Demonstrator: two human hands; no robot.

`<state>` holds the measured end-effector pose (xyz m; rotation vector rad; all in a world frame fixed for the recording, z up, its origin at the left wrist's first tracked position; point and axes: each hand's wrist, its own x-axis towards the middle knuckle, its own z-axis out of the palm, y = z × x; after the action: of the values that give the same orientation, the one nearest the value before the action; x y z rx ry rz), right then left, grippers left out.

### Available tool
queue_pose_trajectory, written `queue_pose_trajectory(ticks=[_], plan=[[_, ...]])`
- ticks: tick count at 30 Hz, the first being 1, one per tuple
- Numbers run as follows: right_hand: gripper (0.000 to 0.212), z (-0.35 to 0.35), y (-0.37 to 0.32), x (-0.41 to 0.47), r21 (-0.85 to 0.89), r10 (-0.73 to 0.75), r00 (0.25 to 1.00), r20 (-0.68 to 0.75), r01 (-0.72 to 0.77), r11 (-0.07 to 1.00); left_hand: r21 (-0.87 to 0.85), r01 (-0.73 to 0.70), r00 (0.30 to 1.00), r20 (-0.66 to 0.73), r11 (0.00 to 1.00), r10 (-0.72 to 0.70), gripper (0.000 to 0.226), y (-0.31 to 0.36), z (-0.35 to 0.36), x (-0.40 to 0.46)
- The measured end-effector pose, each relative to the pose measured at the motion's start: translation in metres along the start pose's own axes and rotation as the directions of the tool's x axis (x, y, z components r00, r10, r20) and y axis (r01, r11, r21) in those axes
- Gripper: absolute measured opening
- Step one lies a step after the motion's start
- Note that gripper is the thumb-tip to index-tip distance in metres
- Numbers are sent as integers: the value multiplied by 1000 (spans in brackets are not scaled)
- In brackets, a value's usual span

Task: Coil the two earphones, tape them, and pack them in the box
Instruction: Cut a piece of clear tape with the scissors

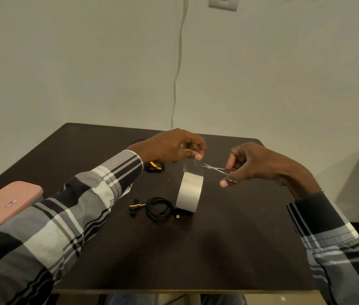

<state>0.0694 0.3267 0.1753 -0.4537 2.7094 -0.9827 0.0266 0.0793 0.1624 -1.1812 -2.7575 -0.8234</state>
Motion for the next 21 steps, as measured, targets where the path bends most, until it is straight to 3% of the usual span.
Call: queue_pose_trajectory(ticks=[21], plan=[[39,1,-7,4,36,-9,999,-53,11,999,14,-30,1000,5,999,30,8,4,-3,2]])
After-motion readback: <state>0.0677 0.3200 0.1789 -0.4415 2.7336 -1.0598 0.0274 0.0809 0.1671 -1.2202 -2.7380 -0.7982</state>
